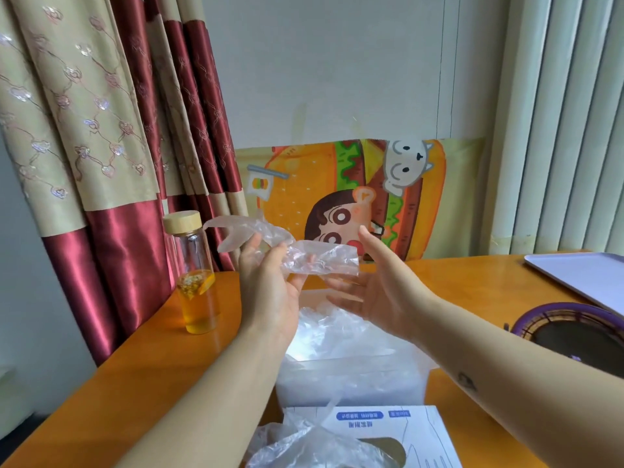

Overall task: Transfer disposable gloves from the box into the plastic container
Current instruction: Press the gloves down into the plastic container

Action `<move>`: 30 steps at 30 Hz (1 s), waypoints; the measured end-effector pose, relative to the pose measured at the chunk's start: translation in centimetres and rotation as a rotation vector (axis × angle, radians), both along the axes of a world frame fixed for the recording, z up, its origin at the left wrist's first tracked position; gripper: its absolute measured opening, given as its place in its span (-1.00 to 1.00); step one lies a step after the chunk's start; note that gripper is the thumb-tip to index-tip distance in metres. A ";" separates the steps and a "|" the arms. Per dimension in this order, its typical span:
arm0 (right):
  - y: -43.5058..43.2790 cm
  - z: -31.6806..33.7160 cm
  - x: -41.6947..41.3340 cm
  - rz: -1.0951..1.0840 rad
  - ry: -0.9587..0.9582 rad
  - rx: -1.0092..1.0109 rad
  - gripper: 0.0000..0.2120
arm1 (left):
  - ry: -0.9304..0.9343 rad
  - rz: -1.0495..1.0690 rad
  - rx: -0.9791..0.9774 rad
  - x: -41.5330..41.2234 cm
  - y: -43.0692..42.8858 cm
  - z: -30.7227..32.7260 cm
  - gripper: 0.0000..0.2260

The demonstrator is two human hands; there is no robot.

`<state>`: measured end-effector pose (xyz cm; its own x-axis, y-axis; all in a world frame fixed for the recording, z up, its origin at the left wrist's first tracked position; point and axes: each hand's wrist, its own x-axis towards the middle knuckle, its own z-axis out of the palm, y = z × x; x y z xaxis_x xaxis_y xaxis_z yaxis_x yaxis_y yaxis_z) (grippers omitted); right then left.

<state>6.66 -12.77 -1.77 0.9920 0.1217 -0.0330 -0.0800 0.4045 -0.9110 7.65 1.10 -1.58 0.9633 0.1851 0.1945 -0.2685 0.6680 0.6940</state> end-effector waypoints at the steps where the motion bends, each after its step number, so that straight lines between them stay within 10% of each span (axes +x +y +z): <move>1: -0.1 0.4 0.5 0.035 -0.040 -0.018 -0.32 | 0.005 -0.024 0.006 -0.3 -0.1 -0.3 -0.59; 3: -0.4 1.2 1.5 0.001 -0.134 -0.046 -0.16 | 0.015 -0.080 0.045 -0.9 -0.1 -1.1 -0.59; 7: -2.2 0.9 2.0 -0.118 -0.266 -0.246 -0.52 | 0.051 -0.082 0.186 -1.9 1.6 -3.6 -0.59; 11: -4.0 -2.3 1.4 -0.193 -0.296 -0.860 -0.48 | 0.132 0.359 0.300 -1.4 5.4 -4.1 -0.54; 14: -4.5 -3.6 2.0 -0.213 -0.267 -1.241 -0.39 | -0.192 0.691 0.673 -0.9 6.4 -2.9 -0.56; 17: -4.4 -3.5 2.7 -0.149 -0.287 -1.425 -0.37 | -0.526 0.434 1.353 -0.2 3.7 -1.8 -0.61; 20: -4.3 -3.2 2.8 -0.094 -0.237 -1.628 -0.34 | -0.456 -0.051 1.997 2.2 0.7 -2.8 -0.63; 26: -3.3 -1.8 1.2 -0.337 -0.619 -1.955 -0.46 | -0.199 -0.481 2.357 4.4 -1.8 -4.4 -0.54; 30: -1.2 -3.3 1.6 0.120 -0.452 -1.967 -0.64 | -0.184 -0.532 2.455 4.6 -2.6 -5.0 -0.44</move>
